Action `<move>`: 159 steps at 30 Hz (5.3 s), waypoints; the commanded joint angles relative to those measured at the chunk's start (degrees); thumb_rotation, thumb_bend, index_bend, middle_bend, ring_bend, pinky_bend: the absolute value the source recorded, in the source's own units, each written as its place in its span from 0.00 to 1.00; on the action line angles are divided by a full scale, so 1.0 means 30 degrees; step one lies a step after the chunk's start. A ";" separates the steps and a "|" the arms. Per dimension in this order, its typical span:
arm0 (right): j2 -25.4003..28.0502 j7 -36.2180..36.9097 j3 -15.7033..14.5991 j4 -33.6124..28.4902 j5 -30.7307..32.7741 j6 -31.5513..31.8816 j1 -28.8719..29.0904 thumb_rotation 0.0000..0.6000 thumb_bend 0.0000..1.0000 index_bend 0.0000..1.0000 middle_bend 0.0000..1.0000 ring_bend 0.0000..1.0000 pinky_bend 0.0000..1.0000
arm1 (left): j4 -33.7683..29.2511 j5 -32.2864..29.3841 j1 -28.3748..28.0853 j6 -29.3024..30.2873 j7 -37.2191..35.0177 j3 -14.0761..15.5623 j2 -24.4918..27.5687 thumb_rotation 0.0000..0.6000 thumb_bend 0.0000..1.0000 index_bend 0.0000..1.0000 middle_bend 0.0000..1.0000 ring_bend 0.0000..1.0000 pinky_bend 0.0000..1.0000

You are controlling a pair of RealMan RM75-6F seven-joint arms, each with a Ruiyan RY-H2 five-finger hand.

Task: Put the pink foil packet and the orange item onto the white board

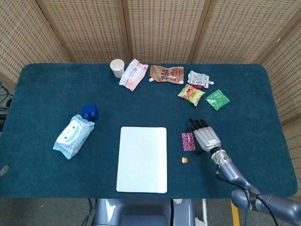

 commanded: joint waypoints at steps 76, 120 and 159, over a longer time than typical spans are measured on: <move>-0.1997 -0.7070 0.0431 -0.5794 0.9009 0.2873 0.5856 1.00 0.10 0.41 0.00 0.00 0.00 | 0.0306 -0.0350 -0.0006 -0.0513 -0.0786 -0.0085 0.0119 0.98 0.00 0.00 0.00 0.00 0.00; -0.1231 -0.3124 -0.4954 -0.2724 0.1100 0.3895 0.2539 1.00 0.26 0.39 0.00 0.00 0.00 | 0.0275 -0.0192 0.0078 -0.0361 -0.0408 0.0020 -0.0022 0.98 0.00 0.00 0.00 0.00 0.00; -0.1104 -0.1144 -0.4147 -0.1101 -0.1057 0.2288 0.0665 1.00 0.34 0.43 0.00 0.00 0.00 | 0.0266 -0.0144 0.0081 -0.0347 -0.0272 0.0062 -0.0098 0.98 0.00 0.00 0.00 0.00 0.00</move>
